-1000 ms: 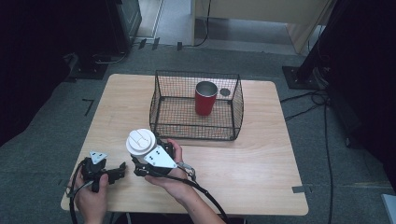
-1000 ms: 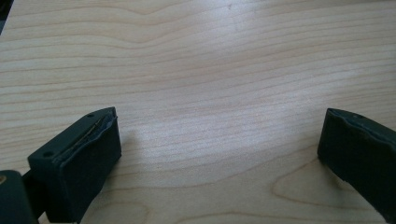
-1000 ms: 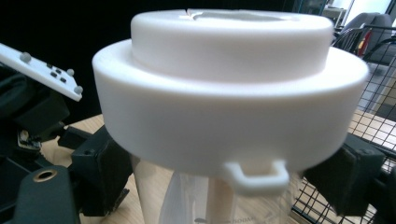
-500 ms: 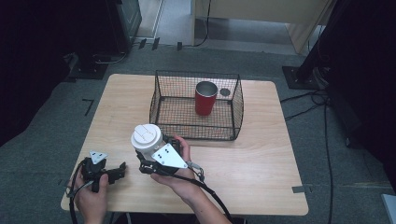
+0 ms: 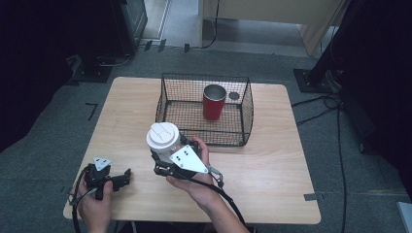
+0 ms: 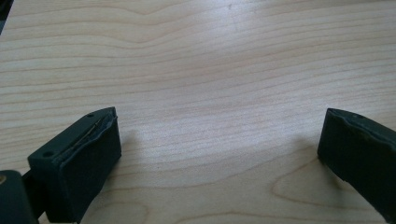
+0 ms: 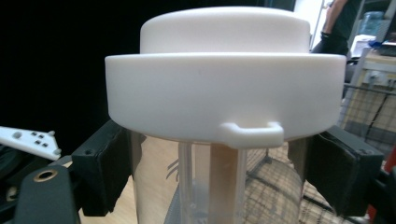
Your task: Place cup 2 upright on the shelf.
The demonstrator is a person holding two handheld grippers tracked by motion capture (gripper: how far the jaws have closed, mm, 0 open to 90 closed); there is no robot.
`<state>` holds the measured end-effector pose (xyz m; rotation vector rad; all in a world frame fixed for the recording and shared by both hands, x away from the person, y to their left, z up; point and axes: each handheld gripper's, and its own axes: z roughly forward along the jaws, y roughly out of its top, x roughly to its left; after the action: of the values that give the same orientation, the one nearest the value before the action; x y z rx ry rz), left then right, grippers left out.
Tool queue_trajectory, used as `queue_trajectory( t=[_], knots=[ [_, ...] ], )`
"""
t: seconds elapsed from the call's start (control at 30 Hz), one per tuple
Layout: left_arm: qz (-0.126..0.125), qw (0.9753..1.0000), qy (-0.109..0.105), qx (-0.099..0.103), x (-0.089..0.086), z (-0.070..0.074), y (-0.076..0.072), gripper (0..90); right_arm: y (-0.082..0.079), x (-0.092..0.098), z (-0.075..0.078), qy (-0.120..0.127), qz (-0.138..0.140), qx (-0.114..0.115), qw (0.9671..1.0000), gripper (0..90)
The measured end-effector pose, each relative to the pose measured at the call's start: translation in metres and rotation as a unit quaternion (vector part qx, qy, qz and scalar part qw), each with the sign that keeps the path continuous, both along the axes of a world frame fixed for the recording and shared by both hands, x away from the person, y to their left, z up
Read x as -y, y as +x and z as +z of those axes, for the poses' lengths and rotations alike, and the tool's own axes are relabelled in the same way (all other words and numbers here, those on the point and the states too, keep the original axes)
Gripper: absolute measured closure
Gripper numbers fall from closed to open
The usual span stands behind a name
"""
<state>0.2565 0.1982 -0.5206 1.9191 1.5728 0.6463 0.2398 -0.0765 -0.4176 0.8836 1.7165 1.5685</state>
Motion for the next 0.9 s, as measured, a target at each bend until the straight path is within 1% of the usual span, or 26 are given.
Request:
queue_trajectory(
  t=[0.07,0.1,0.17,0.27,0.33,0.43,0.47,0.53,0.67,0.73,0.77,0.8,0.87,0.9],
  knots=[
    [0.000,1.0000,0.000,0.000,0.000,0.000,0.000,0.0,0.001,0.004,0.003,0.001,-0.006,0.004,1.0000,16.1],
    [0.000,1.0000,0.000,0.000,0.000,0.000,0.000,0.0,0.003,0.007,0.008,0.003,-0.014,0.007,0.9999,16.0],
    [0.000,1.0000,0.000,0.000,0.000,0.000,0.000,0.0,0.003,0.008,0.009,0.003,-0.015,0.008,0.9999,16.0],
    [0.000,1.0000,0.000,-0.001,0.000,0.000,0.000,0.0,0.007,0.016,0.018,0.012,-0.026,0.015,0.9995,16.0],
    [0.000,1.0000,0.000,-0.001,0.000,0.000,0.000,0.0,0.008,0.018,0.019,0.013,-0.029,0.016,0.9994,16.1],
    [0.000,1.0000,0.000,-0.001,0.000,0.000,0.000,0.0,0.012,0.024,0.027,0.018,-0.038,0.021,0.9989,16.1],
    [0.000,1.0000,0.000,-0.001,0.000,0.000,0.000,0.0,0.015,0.027,0.031,0.020,-0.043,0.026,0.9985,16.0],
    [0.000,1.0000,0.000,-0.001,0.000,0.000,0.000,0.0,0.016,0.028,0.033,0.019,-0.045,0.028,0.9984,16.1],
    [0.000,1.0000,0.000,-0.001,0.000,0.000,0.000,0.0,0.023,0.034,0.043,0.011,-0.059,0.041,0.9974,16.0],
    [0.000,1.0000,0.000,-0.001,0.000,0.000,0.000,0.0,0.024,0.035,0.044,0.010,-0.060,0.044,0.9972,16.1],
    [0.000,1.0000,0.000,-0.001,0.000,0.000,0.000,0.0,0.028,0.037,0.048,0.014,-0.068,0.049,0.9964,16.0],
    [0.000,1.0000,0.000,-0.001,0.000,0.000,0.000,0.0,0.028,0.037,0.048,0.014,-0.068,0.049,0.9964,16.0],
    [0.000,1.0000,0.000,-0.001,0.000,0.000,0.000,0.0,0.031,0.039,0.051,0.018,-0.076,0.054,0.9955,16.0],
    [0.000,1.0000,0.000,-0.001,0.000,0.000,0.000,0.0,0.035,0.042,0.054,0.023,-0.084,0.058,0.9945,16.1]
  ],
)
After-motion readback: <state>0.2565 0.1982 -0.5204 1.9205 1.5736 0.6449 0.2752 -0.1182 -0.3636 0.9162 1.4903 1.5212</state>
